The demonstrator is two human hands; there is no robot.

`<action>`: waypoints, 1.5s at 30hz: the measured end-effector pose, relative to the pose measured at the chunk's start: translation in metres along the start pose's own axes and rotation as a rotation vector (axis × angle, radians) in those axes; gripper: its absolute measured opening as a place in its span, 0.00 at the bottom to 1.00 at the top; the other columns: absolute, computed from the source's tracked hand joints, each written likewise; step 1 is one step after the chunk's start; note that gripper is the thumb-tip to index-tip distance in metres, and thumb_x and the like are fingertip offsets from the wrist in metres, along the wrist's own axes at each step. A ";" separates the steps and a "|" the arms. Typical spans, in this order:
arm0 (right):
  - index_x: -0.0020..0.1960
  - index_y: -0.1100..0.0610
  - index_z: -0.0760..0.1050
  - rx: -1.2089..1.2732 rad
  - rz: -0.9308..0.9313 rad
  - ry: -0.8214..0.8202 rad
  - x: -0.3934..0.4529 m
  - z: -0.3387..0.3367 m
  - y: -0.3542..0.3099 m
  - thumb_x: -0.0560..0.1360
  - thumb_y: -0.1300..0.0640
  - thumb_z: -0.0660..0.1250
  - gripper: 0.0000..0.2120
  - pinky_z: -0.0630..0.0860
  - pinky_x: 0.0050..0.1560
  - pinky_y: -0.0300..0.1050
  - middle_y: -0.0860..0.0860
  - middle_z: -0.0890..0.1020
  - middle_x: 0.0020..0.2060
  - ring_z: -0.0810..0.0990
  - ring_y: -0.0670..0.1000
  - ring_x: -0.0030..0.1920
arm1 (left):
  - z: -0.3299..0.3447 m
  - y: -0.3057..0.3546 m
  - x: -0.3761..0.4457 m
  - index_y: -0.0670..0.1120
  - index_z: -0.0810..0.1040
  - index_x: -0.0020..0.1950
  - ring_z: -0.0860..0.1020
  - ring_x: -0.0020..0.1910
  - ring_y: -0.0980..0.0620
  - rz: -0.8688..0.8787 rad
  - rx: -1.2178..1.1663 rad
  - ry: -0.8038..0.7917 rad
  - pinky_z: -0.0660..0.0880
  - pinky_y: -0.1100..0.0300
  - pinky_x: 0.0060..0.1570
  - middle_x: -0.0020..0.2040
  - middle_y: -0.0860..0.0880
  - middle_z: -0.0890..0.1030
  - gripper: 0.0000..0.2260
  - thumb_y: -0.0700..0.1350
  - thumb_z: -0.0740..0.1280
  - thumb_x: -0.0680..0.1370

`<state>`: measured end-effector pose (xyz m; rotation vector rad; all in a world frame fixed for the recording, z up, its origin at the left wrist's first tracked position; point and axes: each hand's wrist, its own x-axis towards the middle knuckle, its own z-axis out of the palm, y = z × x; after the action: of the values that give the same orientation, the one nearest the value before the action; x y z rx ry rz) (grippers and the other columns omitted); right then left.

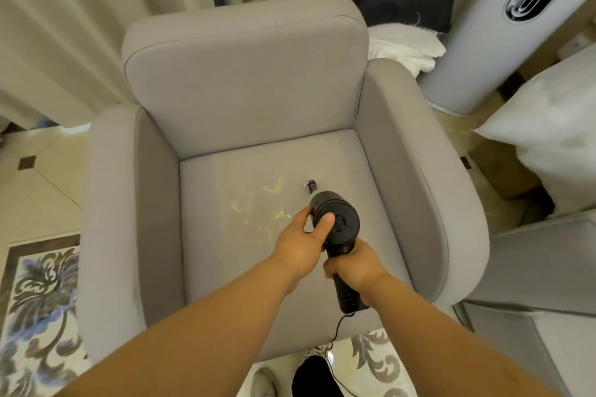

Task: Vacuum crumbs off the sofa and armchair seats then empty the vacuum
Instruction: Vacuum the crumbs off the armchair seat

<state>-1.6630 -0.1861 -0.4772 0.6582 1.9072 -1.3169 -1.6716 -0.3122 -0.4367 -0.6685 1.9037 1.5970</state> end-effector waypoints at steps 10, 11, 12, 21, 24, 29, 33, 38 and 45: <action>0.54 0.60 0.76 -0.057 0.030 -0.004 0.061 -0.035 -0.019 0.64 0.70 0.73 0.20 0.75 0.39 0.46 0.56 0.80 0.40 0.78 0.57 0.40 | 0.028 0.016 0.064 0.55 0.59 0.75 0.77 0.60 0.46 0.007 0.004 0.011 0.71 0.51 0.63 0.63 0.46 0.77 0.29 0.61 0.61 0.77; 0.53 0.59 0.76 -0.064 0.042 -0.015 0.061 -0.033 -0.016 0.63 0.70 0.73 0.20 0.75 0.38 0.46 0.56 0.80 0.40 0.78 0.57 0.40 | 0.027 0.012 0.064 0.55 0.59 0.75 0.78 0.59 0.46 0.000 0.005 0.015 0.72 0.52 0.62 0.61 0.46 0.78 0.29 0.61 0.61 0.77; 0.53 0.59 0.76 -0.069 0.051 -0.024 0.060 -0.031 -0.014 0.63 0.69 0.73 0.20 0.75 0.38 0.45 0.56 0.80 0.40 0.78 0.56 0.40 | 0.025 0.008 0.062 0.55 0.59 0.75 0.78 0.57 0.47 -0.004 0.007 0.019 0.72 0.54 0.60 0.58 0.46 0.79 0.29 0.61 0.61 0.77; 0.50 0.56 0.75 -0.078 0.072 -0.117 0.033 -0.003 -0.010 0.63 0.70 0.72 0.19 0.77 0.41 0.48 0.56 0.80 0.41 0.79 0.57 0.42 | 0.001 -0.009 0.028 0.54 0.59 0.75 0.79 0.56 0.48 -0.036 0.003 0.059 0.70 0.59 0.53 0.57 0.46 0.80 0.29 0.61 0.61 0.77; 0.51 0.56 0.75 -0.076 0.077 -0.143 0.023 0.010 -0.007 0.63 0.70 0.72 0.20 0.78 0.40 0.48 0.57 0.80 0.41 0.79 0.57 0.42 | -0.008 -0.016 0.017 0.53 0.59 0.75 0.78 0.58 0.47 -0.048 0.013 0.076 0.71 0.56 0.57 0.61 0.45 0.78 0.29 0.62 0.61 0.77; 0.53 0.58 0.75 -0.066 0.076 -0.177 0.008 0.023 -0.009 0.63 0.71 0.72 0.20 0.79 0.43 0.49 0.58 0.80 0.41 0.79 0.58 0.42 | -0.020 -0.020 0.002 0.53 0.60 0.75 0.76 0.61 0.45 -0.053 -0.004 0.107 0.71 0.53 0.62 0.65 0.46 0.76 0.30 0.62 0.62 0.76; 0.52 0.58 0.75 -0.078 0.050 -0.164 0.000 0.020 -0.016 0.63 0.71 0.72 0.19 0.79 0.42 0.49 0.58 0.80 0.41 0.78 0.57 0.41 | -0.022 -0.013 -0.005 0.53 0.60 0.75 0.77 0.60 0.46 -0.045 -0.041 0.109 0.72 0.53 0.61 0.65 0.46 0.75 0.30 0.62 0.62 0.76; 0.53 0.58 0.76 -0.101 0.004 -0.102 0.008 -0.002 -0.031 0.64 0.69 0.72 0.19 0.79 0.42 0.49 0.58 0.81 0.43 0.79 0.58 0.42 | -0.011 0.010 0.005 0.54 0.60 0.75 0.79 0.56 0.48 -0.007 -0.051 0.084 0.72 0.56 0.56 0.65 0.47 0.75 0.28 0.61 0.61 0.77; 0.55 0.59 0.76 -0.108 -0.040 -0.020 0.041 -0.035 -0.047 0.64 0.69 0.72 0.21 0.78 0.44 0.50 0.58 0.80 0.43 0.78 0.58 0.43 | 0.010 0.040 0.041 0.54 0.59 0.75 0.80 0.53 0.48 0.031 -0.057 0.028 0.74 0.53 0.58 0.64 0.46 0.76 0.27 0.59 0.61 0.78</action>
<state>-1.7326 -0.1691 -0.4748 0.5535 1.9696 -1.2308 -1.7273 -0.2962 -0.4386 -0.6914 1.9033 1.6758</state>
